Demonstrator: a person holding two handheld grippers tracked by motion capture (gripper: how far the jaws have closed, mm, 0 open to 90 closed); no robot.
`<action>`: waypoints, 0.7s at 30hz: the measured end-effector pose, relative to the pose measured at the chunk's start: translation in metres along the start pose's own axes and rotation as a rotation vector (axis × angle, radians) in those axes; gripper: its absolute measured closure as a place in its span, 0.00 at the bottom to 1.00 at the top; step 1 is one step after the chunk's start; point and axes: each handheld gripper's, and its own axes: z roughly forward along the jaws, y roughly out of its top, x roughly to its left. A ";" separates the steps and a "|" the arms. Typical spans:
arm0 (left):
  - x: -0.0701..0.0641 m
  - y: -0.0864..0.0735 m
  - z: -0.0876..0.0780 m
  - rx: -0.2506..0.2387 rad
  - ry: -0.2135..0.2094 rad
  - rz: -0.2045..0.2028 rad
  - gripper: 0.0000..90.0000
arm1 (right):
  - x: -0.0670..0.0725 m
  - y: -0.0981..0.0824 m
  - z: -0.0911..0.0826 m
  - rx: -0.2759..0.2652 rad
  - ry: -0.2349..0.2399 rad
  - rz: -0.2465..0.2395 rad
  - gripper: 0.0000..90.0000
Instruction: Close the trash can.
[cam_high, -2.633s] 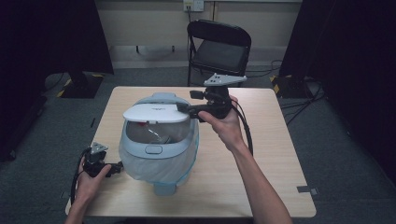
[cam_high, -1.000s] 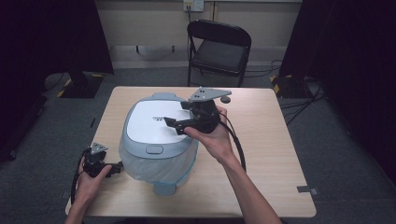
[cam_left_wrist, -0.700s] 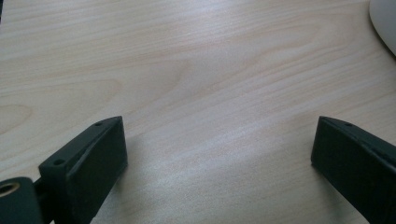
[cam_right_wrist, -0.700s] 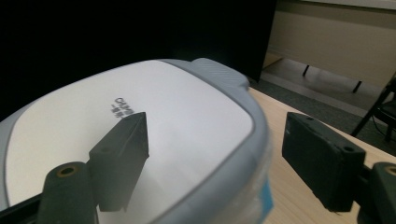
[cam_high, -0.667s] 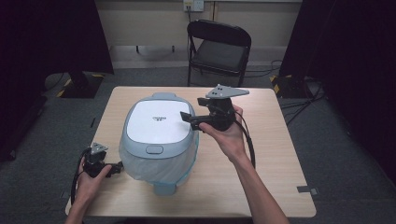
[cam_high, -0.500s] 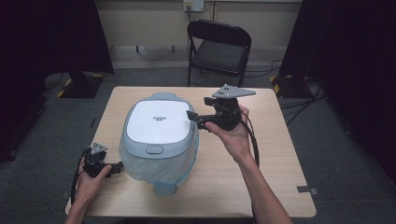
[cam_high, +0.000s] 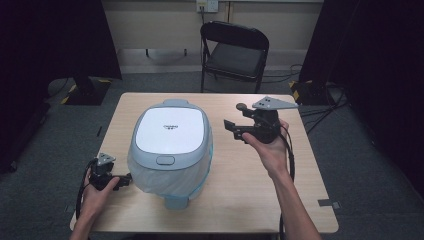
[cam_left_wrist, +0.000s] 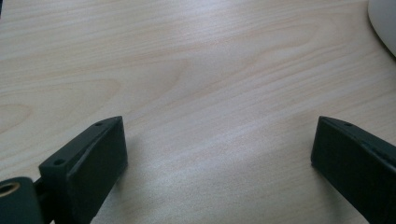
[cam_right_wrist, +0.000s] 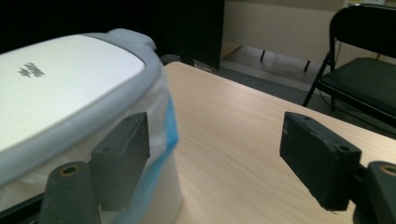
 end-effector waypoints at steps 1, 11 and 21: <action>0.000 0.000 0.000 0.000 0.001 0.000 0.03 | 0.000 0.000 0.000 0.000 0.000 0.000 0.26; 0.000 0.000 0.000 0.000 0.001 0.000 0.03 | -0.027 -0.036 -0.009 0.046 -0.071 0.062 0.25; 0.001 0.000 0.000 0.007 0.000 -0.007 0.02 | -0.050 -0.079 -0.014 0.142 -0.125 0.103 0.25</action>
